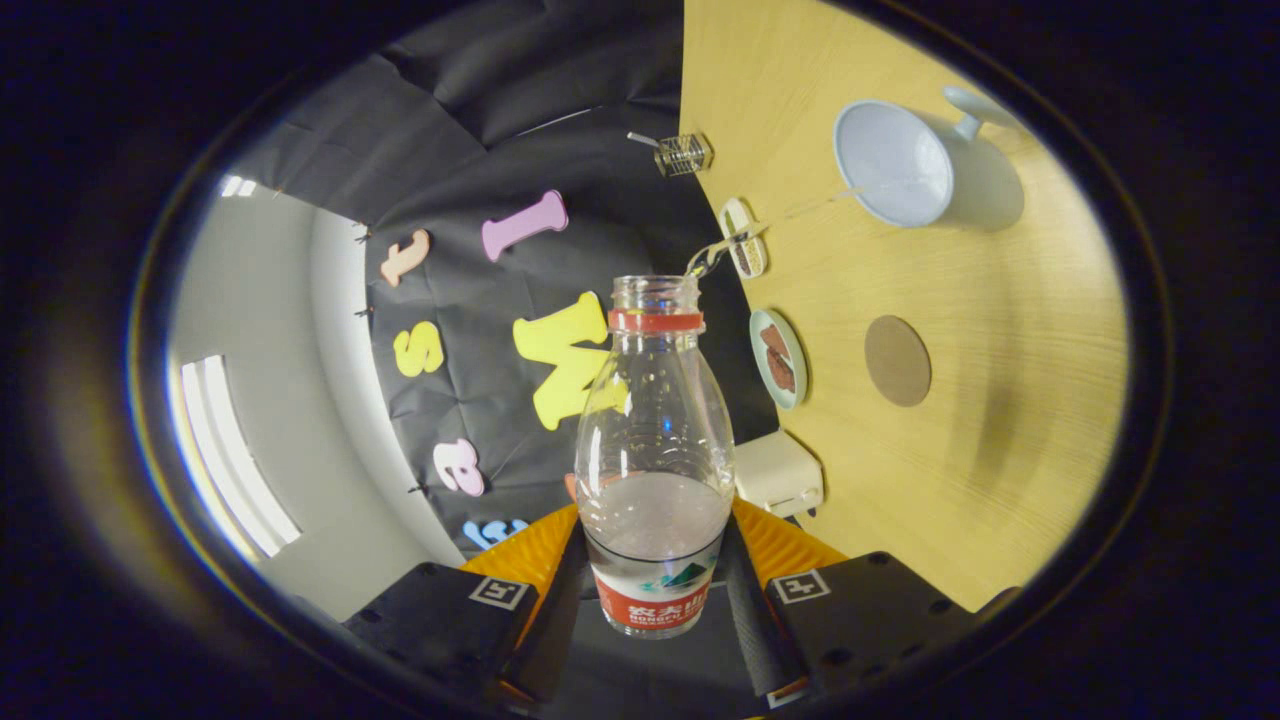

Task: Take the bottle from table, then pour the juice into the cup, finally place the bottle on the coaster

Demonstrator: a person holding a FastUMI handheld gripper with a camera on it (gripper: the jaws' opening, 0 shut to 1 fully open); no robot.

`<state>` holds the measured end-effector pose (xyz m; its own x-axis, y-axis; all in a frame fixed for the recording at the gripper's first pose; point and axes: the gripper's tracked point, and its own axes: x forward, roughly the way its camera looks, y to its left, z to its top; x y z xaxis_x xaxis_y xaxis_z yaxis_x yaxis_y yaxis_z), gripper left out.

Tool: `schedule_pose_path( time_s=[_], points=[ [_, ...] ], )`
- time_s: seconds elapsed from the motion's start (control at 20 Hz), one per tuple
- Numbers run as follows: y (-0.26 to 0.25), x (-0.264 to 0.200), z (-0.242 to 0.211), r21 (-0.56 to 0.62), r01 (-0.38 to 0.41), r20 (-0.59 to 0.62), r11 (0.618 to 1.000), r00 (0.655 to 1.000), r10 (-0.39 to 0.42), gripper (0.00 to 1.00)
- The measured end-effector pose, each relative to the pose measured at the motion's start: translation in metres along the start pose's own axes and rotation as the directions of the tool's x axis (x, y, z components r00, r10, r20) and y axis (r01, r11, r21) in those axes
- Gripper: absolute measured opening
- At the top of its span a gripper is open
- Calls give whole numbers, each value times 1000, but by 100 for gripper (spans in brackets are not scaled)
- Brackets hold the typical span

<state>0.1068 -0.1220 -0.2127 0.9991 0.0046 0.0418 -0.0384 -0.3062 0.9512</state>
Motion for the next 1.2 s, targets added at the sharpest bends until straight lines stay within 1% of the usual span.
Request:
schedule_pose_path(
  time_s=[0.6, 1.2],
  points=[
    [19, 2, -2, 59, -16, 13, 998, 1000, 15, 73],
    [30, 5, 7, 119, -20, 31, 993, 999, 16, 73]
  ],
)
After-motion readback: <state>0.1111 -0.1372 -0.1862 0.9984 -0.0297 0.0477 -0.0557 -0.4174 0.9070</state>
